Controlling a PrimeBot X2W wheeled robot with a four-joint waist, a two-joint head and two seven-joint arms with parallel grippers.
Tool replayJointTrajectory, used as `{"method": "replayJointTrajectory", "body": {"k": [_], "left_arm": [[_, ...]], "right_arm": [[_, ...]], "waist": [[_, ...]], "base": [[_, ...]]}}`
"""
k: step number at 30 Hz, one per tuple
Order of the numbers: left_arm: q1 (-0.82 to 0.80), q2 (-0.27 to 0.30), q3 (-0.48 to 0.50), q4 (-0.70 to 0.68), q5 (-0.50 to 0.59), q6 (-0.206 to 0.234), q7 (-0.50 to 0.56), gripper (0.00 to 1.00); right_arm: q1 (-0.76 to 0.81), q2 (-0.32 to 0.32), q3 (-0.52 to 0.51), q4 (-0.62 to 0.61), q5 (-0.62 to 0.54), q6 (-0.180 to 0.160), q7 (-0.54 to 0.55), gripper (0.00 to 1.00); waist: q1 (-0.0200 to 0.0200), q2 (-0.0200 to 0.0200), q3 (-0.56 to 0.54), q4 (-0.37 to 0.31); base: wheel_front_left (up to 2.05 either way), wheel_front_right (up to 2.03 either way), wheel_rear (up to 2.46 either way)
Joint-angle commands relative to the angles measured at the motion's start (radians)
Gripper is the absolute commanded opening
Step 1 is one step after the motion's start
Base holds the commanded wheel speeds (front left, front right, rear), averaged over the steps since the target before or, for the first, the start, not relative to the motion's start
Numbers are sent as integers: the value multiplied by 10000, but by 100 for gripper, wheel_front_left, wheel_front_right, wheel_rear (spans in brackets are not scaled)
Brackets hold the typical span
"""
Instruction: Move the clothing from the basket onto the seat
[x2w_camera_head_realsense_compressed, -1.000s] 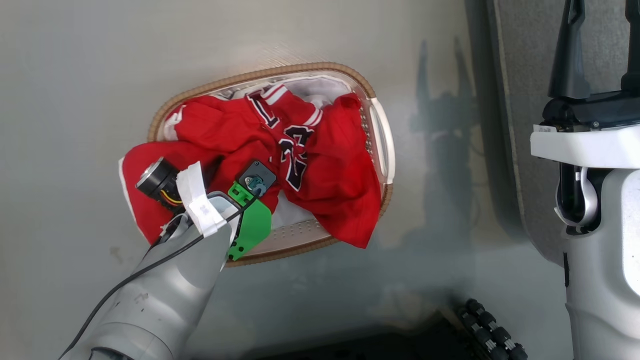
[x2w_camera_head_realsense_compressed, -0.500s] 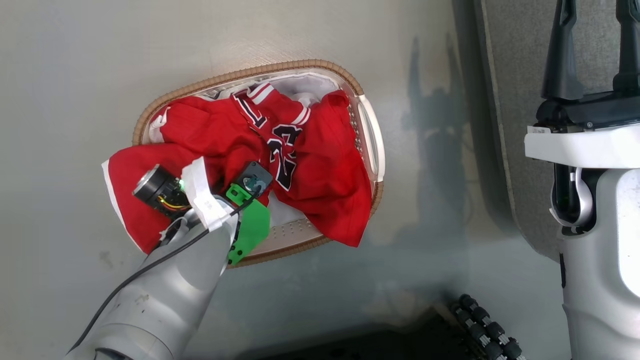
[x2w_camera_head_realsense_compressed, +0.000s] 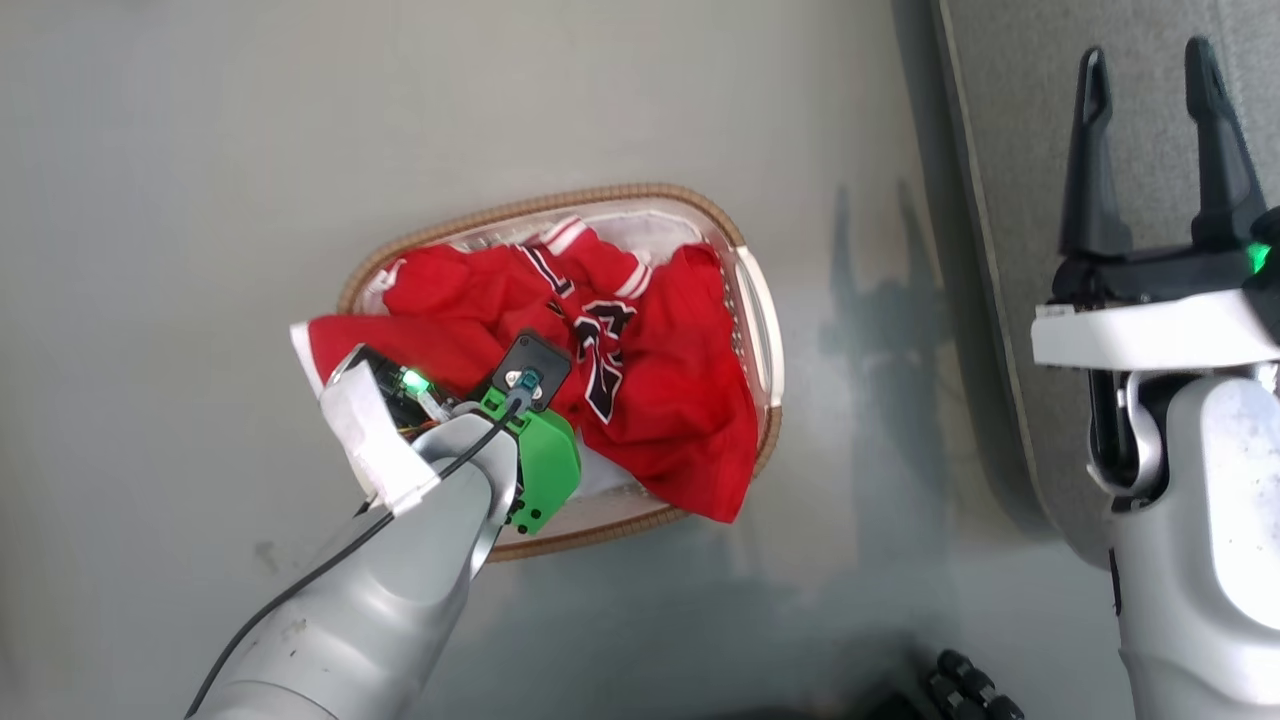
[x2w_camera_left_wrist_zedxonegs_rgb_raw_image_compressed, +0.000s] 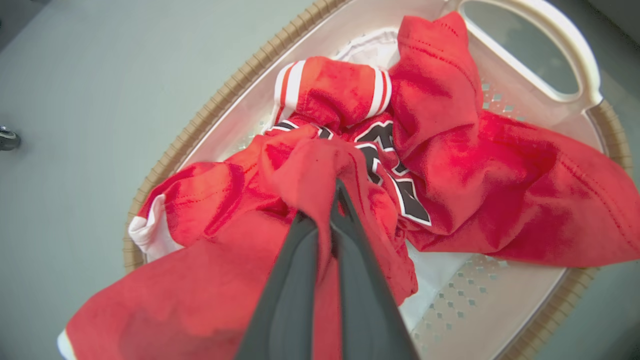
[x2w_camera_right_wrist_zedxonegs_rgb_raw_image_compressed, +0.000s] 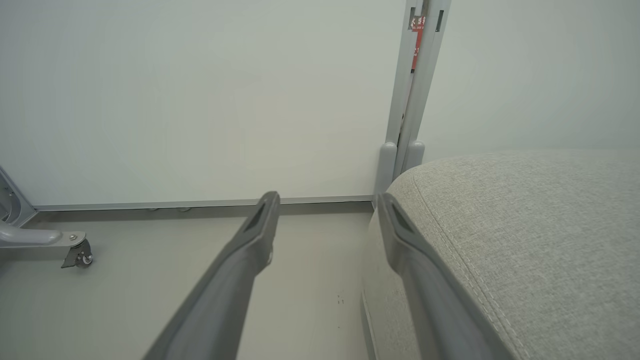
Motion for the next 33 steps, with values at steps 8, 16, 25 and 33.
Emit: {"method": "replayJointTrajectory", "body": {"k": [8, 16, 25, 33], "left_arm": [[318, 38, 245, -654, -868, -347, -1210, 0], [227, 375, 168, -1617, -887, -734, -1572, 0], [-324, 1134, 135, -3107, -1092, -1191, -1379, 0], [-1290, 1583, 220, -4393, -1473, -1385, -772, 0]], "right_arm": [[1186, -45, -15, 595, -207, -3, -49, 100], [2332, -45, 201, 1096, -168, -3, -49, 100], [3006, -43, 729, 1472, -59, -3, -49, 100], [2899, -42, 1263, 1593, 9, -3, -49, 100]], "waist": [[0, 0, -2797, 884], [0, 0, -4953, 1126], [0, 0, -6423, 981], [0, 0, -6828, 829]], "base": [[0, 0, 0], [0, 0, 0], [0, 0, 0], [0, 0, 0]]}}
